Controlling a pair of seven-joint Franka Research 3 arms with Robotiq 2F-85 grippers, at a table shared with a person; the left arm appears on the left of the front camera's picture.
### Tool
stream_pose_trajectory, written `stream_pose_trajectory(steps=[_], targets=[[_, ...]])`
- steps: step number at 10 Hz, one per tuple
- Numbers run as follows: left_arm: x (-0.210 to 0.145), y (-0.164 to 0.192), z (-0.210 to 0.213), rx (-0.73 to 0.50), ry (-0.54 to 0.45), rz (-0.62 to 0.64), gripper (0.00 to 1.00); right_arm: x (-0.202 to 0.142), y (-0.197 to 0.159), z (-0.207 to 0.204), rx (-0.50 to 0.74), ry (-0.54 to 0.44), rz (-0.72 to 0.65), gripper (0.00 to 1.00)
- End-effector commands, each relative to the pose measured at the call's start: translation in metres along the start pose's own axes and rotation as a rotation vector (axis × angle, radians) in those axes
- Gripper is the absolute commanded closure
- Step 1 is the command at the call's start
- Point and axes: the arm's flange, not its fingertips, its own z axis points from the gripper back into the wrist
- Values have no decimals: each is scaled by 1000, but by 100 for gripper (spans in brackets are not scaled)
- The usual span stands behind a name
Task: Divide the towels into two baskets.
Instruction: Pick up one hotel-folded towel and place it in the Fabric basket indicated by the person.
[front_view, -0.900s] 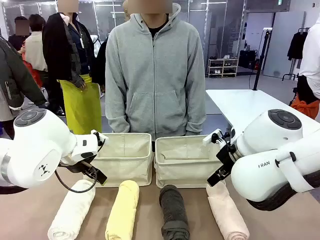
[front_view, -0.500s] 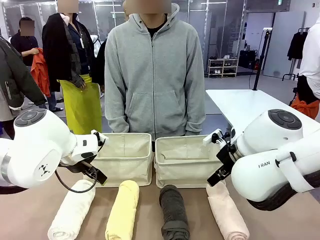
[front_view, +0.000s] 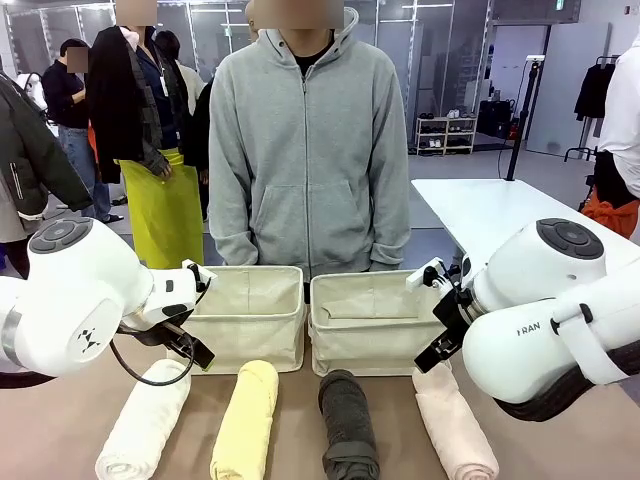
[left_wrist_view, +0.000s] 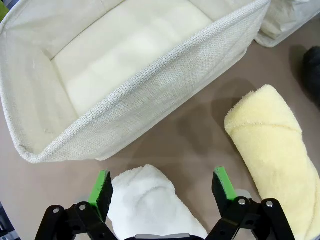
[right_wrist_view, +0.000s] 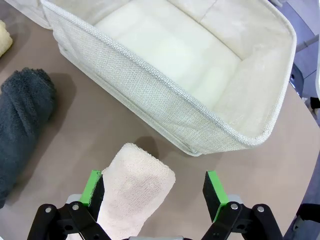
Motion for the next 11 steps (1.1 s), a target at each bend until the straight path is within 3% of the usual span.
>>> stream_pose_trajectory(steps=[1,4,6,7,10,11], targets=[[0,0,0,0,0,0,0,10,-7,21,16,-16,-25,0],[16,20,56,-124,-8,74,0,30,-36,84,118,-19,-153,0],[6,56,84,-428,-76,210,0,25,-66,111,374,-13,-308,0],[-4,76,88,-520,-118,306,0,17,-81,114,437,-41,-383,0],[-42,121,89,-664,-242,509,0,-20,-128,122,774,-153,-632,0],[-64,141,96,-733,-328,598,0,-42,-147,126,867,-208,-736,0]])
